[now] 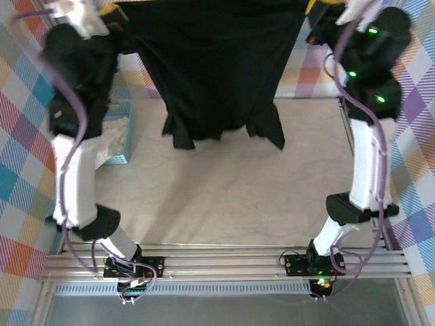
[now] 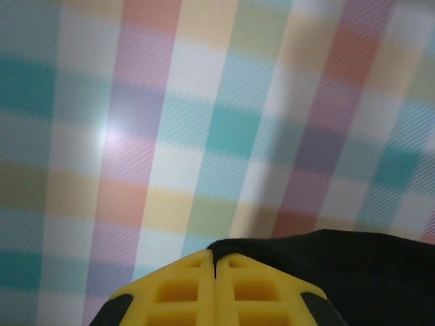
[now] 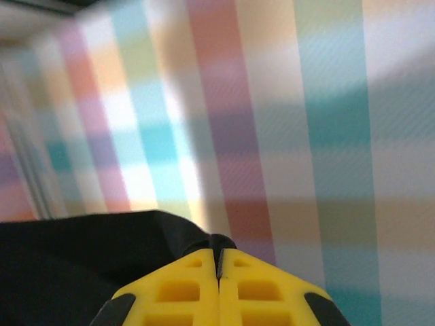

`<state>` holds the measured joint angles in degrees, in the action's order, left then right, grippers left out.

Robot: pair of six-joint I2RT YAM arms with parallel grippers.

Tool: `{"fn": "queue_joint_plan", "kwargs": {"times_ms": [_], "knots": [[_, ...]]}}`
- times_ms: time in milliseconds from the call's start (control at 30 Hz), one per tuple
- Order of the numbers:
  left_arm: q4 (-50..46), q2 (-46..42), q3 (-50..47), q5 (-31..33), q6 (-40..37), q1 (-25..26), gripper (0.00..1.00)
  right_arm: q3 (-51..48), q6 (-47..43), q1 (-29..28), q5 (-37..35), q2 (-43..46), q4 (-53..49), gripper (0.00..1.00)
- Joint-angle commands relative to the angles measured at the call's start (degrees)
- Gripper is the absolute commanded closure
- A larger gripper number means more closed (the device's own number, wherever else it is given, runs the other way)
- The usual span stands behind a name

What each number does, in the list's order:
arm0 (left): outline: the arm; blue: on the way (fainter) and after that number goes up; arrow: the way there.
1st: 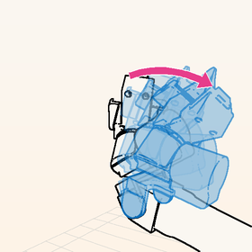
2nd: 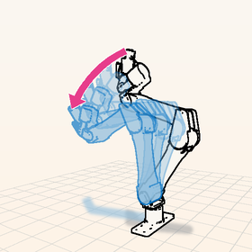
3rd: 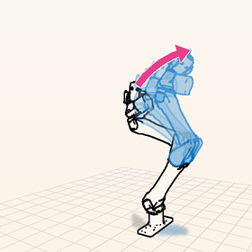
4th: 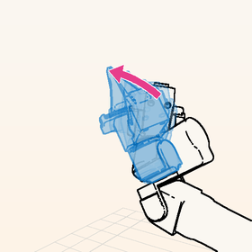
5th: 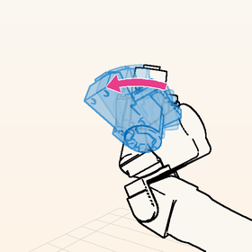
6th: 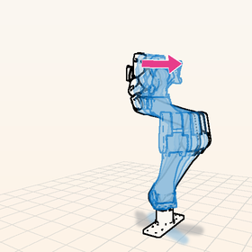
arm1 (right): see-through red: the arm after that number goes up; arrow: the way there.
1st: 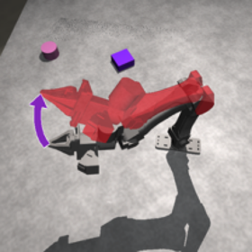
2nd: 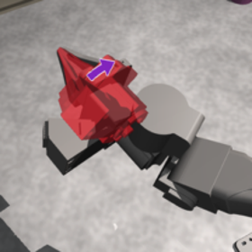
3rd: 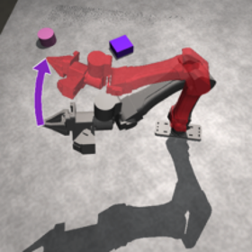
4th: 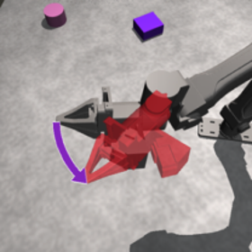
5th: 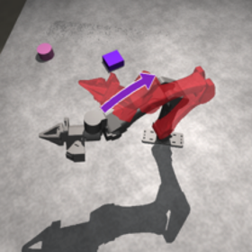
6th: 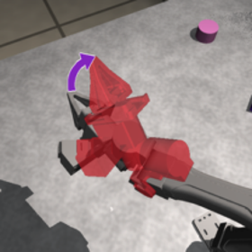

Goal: Fold the inside-out t-shirt

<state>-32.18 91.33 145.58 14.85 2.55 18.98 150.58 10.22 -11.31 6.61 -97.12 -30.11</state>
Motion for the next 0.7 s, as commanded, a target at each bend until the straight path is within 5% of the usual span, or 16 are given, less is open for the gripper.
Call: {"fn": "queue_joint_plan", "kwargs": {"times_ms": [0, 200, 400, 533, 667], "knots": [[0.51, -5.72, -3.28, -6.71, -1.43, -0.37, 1.0, -1.3, 0.06, 0.24, 3.99, 4.63, 2.01, 1.0], [2.57, -23.87, -38.99, -16.54, 5.26, -0.26, 1.0, -31.04, -1.15, 0.15, 6.11, 20.61, 0.04, 1.0], [3.06, -40.59, -79.67, -28.12, 14.77, 5.39, 1.0, -72.98, 1.11, 0.24, -3.67, 43.86, -7.67, 1.0], [0.86, -45.14, -98.54, -26.31, 19.89, 13.89, 1.0, -93.18, 7.59, 0.25, -4.79, 51.12, -13.14, 1.0], [5.8, -40.32, -109.06, -23.86, 23.34, 17.11, 0.95, -106.45, 14.2, 0.24, 1.02, 47.89, -5.93, 0.93]]}}
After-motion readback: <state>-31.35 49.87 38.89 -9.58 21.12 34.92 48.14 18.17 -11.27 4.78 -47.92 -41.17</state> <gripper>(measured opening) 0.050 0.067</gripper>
